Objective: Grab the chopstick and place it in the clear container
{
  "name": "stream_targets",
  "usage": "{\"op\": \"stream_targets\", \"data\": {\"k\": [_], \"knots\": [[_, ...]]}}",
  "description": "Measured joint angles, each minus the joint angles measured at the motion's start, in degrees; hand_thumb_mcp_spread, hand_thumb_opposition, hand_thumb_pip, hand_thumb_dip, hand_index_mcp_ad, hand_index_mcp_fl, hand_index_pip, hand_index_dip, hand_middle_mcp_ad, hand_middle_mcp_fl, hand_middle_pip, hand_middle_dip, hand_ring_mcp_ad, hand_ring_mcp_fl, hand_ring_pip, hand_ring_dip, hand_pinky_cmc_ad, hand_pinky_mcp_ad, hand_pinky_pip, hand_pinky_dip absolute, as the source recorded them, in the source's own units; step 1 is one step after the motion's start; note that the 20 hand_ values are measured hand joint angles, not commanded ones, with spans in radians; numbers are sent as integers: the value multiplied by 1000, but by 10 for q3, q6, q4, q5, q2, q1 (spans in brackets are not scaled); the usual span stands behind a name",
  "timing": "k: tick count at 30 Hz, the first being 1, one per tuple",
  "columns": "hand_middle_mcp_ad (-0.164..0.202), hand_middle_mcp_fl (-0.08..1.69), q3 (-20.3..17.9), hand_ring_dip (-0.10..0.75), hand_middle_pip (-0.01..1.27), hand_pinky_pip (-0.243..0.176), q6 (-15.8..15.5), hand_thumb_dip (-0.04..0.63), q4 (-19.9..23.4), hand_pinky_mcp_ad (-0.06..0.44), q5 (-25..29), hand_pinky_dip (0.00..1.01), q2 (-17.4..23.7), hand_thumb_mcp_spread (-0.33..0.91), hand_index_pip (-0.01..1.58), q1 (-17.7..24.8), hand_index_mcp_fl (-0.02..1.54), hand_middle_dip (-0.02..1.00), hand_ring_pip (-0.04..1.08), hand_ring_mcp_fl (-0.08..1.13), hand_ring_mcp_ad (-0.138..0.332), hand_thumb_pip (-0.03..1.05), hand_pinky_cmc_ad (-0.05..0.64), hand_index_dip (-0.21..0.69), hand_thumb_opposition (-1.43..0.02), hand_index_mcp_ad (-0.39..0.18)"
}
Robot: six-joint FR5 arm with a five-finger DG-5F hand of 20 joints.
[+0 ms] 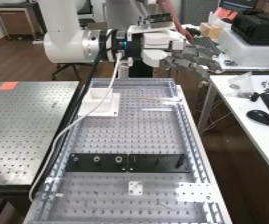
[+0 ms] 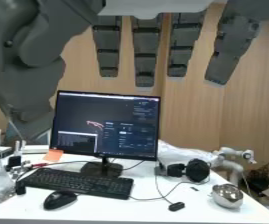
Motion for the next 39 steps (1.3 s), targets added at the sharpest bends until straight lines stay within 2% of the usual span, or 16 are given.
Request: {"op": "stream_targets", "data": {"k": [2, 4, 7, 12, 16, 20, 23, 28, 30, 34, 37, 39], "knots": [[59, 248, 23, 340, 122, -61, 20, 143, -39, 347, 10, 539, -9, 178, 98, 2, 180, 428, 105, 129, 124, 632, 379, 108, -702, -115], [59, 251, 42, 337, 122, -42, 37, 143, -62, 340, 20, 525, -16, 180, 98, 5, 175, 424, 101, 129, 124, 632, 379, 108, -702, -119], [63, 230, 58, 335, 122, -42, 50, 143, -79, 358, 42, 511, -21, 180, 98, 7, 155, 424, 103, 129, 126, 632, 379, 112, -702, -113], [66, 237, 61, 335, 122, -42, 60, 140, -73, 361, 69, 494, -24, 178, 101, 13, 129, 424, 103, 127, 129, 620, 379, 126, -702, -103], [61, 161, 57, 332, 122, -42, 64, 140, -65, 363, 60, 494, -27, 166, 101, 14, 89, 424, 108, 108, 122, 607, 379, 126, -702, -119], [68, 150, 47, 305, 124, -26, 69, 110, -55, 365, 90, 443, -25, 131, 101, 14, 75, 400, 103, 91, 126, 607, 379, 141, -702, -103], [65, 80, 40, 305, 122, -26, 68, 113, -52, 361, 100, 438, -17, 131, 101, 14, 72, 398, 105, 68, 133, 616, 379, 141, -705, -106], [68, 87, 41, 290, 122, -24, 64, 110, -61, 365, 129, 405, -12, 131, 101, 17, 72, 396, 106, 65, 133, 635, 379, 134, -702, -103], [68, 87, 46, 290, 122, -12, 64, 110, -70, 365, 130, 408, -13, 124, 101, 17, 72, 396, 105, 65, 133, 642, 379, 133, -702, -103], [63, 87, 59, 290, 122, -12, 58, 110, -85, 365, 132, 408, -20, 110, 98, 19, 72, 396, 105, 65, 131, 644, 379, 126, -702, -115], [70, 87, 62, 290, 122, -12, 57, 110, -87, 365, 129, 408, -23, 108, 101, 19, 72, 393, 112, 65, 131, 644, 379, 119, -702, -103], [59, 87, 63, 288, 122, -10, 55, 110, -86, 365, 125, 408, -23, 108, 101, 19, 72, 393, 113, 65, 133, 644, 379, 119, -702, -115]]}}
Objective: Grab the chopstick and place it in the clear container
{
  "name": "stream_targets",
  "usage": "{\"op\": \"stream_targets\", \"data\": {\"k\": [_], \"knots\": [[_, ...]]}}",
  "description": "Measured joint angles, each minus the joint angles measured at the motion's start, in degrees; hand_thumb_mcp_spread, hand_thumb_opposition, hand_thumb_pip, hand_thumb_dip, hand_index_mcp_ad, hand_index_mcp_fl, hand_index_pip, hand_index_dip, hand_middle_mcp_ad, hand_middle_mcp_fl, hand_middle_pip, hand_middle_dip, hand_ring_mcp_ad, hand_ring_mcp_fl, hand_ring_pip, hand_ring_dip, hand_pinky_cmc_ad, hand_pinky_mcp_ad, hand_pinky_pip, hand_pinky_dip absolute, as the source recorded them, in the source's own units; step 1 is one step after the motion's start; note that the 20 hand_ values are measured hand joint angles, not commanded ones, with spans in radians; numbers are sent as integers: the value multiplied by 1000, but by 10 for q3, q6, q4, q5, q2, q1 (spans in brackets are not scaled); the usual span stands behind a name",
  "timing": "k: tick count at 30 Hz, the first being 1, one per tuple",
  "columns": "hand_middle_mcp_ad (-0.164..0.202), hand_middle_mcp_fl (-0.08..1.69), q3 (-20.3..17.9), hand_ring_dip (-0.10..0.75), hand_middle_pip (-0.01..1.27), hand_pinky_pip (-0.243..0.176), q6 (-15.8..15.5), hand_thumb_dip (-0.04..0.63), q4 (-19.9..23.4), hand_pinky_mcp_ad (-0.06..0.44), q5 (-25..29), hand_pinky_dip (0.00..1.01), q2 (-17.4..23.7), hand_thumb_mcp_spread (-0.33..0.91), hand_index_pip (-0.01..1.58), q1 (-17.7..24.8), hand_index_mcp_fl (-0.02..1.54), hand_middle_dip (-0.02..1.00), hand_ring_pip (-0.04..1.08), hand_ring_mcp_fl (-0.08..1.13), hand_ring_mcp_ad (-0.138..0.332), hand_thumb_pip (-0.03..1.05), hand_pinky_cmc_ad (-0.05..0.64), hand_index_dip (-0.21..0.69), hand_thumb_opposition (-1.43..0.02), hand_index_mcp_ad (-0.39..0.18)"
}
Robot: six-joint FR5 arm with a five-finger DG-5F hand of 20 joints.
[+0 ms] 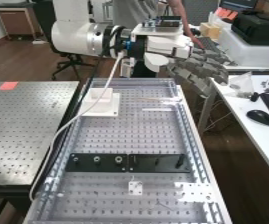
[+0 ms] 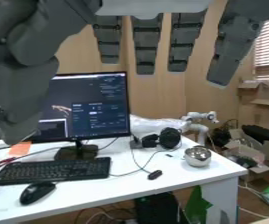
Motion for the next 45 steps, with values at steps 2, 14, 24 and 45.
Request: {"op": "stream_targets", "data": {"k": [2, 14, 24, 45], "knots": [[66, 87, 0, 283, 122, -12, -2, 110, 2, 365, 3, 405, 0, 108, 101, 0, 72, 393, 110, 65, 133, 644, 379, 119, -702, -105], [61, 87, -4, 283, 122, -12, -5, 110, 12, 365, -3, 405, 0, 108, 101, 2, 72, 393, 112, 65, 131, 644, 379, 119, -707, -117], [68, 87, -4, 283, 122, -12, -4, 110, 12, 365, -3, 405, 2, 110, 101, 3, 72, 393, 112, 68, 131, 644, 379, 119, -721, -106], [70, 138, -14, 284, 122, -12, -12, 110, 24, 361, -11, 405, 7, 112, 98, 13, 73, 393, 108, 68, 134, 644, 379, 110, -724, -110]]}}
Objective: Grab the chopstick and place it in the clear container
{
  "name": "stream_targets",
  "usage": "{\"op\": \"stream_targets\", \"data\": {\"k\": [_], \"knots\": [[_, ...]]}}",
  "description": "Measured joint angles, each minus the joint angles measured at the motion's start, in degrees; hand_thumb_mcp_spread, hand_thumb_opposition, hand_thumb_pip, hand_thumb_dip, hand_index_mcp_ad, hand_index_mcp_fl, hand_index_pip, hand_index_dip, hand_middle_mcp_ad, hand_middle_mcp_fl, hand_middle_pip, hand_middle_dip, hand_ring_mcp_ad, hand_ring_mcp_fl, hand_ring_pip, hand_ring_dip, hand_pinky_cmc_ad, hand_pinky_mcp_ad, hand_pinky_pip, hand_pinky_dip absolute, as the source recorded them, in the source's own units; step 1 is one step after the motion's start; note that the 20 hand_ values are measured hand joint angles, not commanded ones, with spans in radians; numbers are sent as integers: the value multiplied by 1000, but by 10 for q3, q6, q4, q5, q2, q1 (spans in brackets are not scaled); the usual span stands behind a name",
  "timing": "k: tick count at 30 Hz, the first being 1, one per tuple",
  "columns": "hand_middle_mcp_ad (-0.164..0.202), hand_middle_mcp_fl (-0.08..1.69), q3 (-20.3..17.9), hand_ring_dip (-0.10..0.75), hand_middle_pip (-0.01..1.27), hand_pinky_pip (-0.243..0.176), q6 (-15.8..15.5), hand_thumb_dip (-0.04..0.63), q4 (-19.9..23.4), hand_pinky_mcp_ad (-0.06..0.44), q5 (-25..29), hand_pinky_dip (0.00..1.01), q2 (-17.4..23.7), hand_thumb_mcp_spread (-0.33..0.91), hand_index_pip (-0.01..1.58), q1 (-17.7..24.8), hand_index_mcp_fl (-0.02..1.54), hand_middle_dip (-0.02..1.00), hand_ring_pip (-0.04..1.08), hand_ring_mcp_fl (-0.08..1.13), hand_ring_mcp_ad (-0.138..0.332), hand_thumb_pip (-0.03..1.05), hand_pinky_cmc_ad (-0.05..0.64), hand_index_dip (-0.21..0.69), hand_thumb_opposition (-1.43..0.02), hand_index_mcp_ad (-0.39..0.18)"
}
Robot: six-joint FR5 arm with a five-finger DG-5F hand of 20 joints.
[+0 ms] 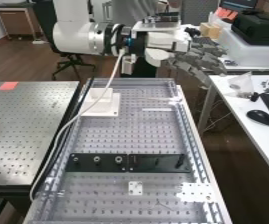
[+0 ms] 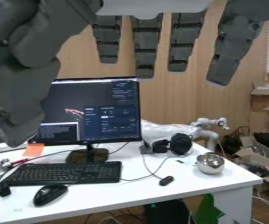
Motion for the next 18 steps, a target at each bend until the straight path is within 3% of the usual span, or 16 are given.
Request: {"op": "stream_targets", "data": {"k": [18], "knots": [[68, 138, -7, 284, 126, -12, -5, 110, 3, 365, 5, 405, 5, 112, 101, 10, 73, 394, 108, 65, 134, 644, 379, 112, -737, -113]]}}
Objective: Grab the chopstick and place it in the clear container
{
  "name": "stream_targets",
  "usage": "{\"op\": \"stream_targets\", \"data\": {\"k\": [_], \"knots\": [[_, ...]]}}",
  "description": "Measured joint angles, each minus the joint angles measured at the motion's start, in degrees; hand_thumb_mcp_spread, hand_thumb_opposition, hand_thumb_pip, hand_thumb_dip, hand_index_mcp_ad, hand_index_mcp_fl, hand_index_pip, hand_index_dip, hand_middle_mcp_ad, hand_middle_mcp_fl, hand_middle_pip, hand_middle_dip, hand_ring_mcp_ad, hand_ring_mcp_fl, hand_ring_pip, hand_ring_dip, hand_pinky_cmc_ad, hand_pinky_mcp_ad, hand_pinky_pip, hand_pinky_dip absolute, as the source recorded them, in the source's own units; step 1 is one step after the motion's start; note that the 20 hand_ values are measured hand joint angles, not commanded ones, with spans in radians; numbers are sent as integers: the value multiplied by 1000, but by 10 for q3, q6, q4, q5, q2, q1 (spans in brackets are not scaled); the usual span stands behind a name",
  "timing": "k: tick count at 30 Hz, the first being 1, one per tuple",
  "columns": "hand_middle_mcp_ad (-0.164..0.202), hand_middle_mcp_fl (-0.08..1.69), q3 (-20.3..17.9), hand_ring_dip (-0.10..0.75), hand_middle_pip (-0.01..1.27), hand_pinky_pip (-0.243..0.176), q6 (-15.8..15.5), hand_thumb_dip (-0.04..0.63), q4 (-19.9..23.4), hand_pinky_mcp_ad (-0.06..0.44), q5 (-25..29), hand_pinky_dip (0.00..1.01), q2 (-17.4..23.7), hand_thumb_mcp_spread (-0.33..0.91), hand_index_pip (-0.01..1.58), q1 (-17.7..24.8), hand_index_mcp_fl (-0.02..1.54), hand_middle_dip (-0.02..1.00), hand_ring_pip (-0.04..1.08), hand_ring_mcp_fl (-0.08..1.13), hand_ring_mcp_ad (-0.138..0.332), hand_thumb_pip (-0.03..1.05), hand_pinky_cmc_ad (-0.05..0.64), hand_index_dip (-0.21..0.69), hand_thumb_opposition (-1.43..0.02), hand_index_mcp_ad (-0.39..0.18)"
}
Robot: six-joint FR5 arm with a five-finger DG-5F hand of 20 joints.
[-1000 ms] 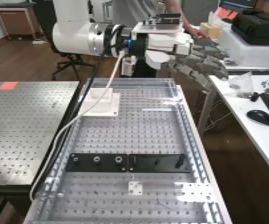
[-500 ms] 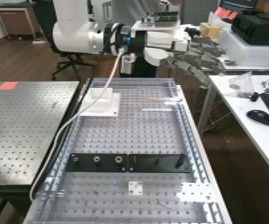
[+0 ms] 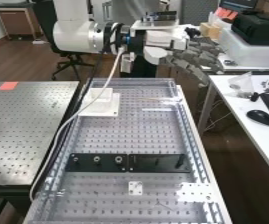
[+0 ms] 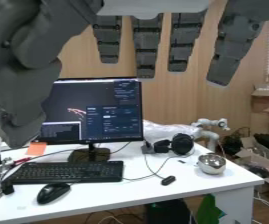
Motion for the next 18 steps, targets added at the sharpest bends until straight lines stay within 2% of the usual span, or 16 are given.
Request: {"op": "stream_targets", "data": {"k": [6, 10, 14, 17, 18], "knots": [[75, 138, -2, 284, 126, -12, 1, 110, 3, 365, 3, 405, -1, 108, 101, 1, 73, 389, 108, 68, 134, 644, 379, 101, -737, -105], [63, 138, -4, 284, 126, -12, 2, 110, 5, 361, -13, 405, -1, 112, 101, 1, 73, 389, 112, 65, 129, 644, 379, 101, -738, -120], [75, 138, -4, 284, 126, -12, 2, 110, 6, 365, 4, 405, -2, 112, 101, 1, 73, 389, 108, 68, 134, 644, 379, 101, -738, -105], [65, 138, -4, 284, 126, -12, 3, 110, 6, 365, 4, 405, -2, 112, 101, 2, 73, 389, 108, 65, 134, 644, 379, 101, -738, -120], [72, 138, -4, 284, 126, -12, 3, 110, 6, 365, 5, 405, -2, 108, 101, 2, 73, 389, 108, 65, 134, 646, 379, 101, -738, -110]]}}
